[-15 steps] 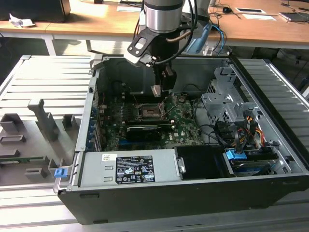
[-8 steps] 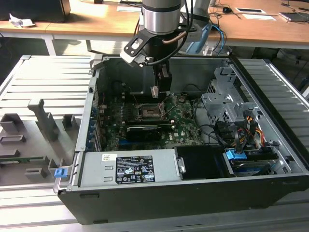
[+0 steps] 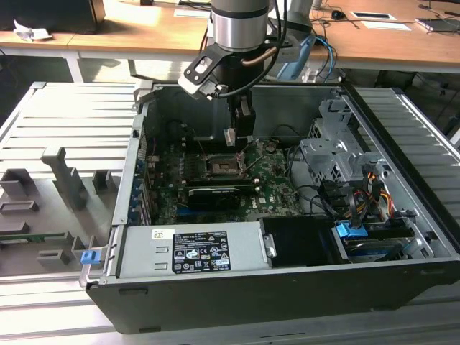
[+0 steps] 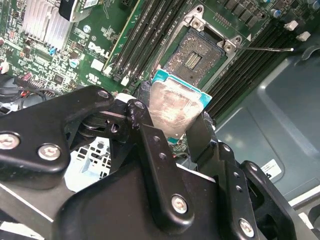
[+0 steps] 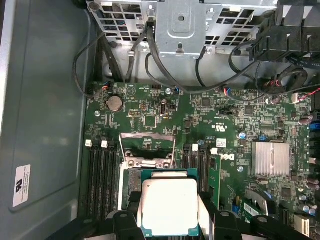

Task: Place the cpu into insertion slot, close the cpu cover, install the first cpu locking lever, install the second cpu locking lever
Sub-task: 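Place the cpu into insertion slot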

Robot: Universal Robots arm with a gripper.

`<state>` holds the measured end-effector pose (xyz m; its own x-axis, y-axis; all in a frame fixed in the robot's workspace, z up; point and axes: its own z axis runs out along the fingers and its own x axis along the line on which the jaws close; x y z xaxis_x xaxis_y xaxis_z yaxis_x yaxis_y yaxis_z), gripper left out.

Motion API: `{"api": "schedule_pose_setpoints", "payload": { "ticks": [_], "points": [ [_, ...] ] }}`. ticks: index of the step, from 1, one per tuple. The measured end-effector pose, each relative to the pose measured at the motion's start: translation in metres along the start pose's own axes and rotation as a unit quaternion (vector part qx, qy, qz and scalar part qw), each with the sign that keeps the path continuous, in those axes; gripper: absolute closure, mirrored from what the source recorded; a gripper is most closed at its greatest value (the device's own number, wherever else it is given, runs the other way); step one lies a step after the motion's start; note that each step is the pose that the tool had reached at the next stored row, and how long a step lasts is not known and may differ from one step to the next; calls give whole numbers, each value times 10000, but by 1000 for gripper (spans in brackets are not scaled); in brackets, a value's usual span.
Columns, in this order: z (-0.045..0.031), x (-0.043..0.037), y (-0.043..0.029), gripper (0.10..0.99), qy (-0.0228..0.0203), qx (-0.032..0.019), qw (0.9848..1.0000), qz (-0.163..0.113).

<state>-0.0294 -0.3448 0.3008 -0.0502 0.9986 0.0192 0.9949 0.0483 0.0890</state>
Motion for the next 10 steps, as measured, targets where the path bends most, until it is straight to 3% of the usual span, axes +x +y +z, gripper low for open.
{"api": "schedule_pose_setpoints", "payload": {
  "ticks": [10],
  "points": [
    [6,0,-1,557,0,0,10000,0]
  ]
}}
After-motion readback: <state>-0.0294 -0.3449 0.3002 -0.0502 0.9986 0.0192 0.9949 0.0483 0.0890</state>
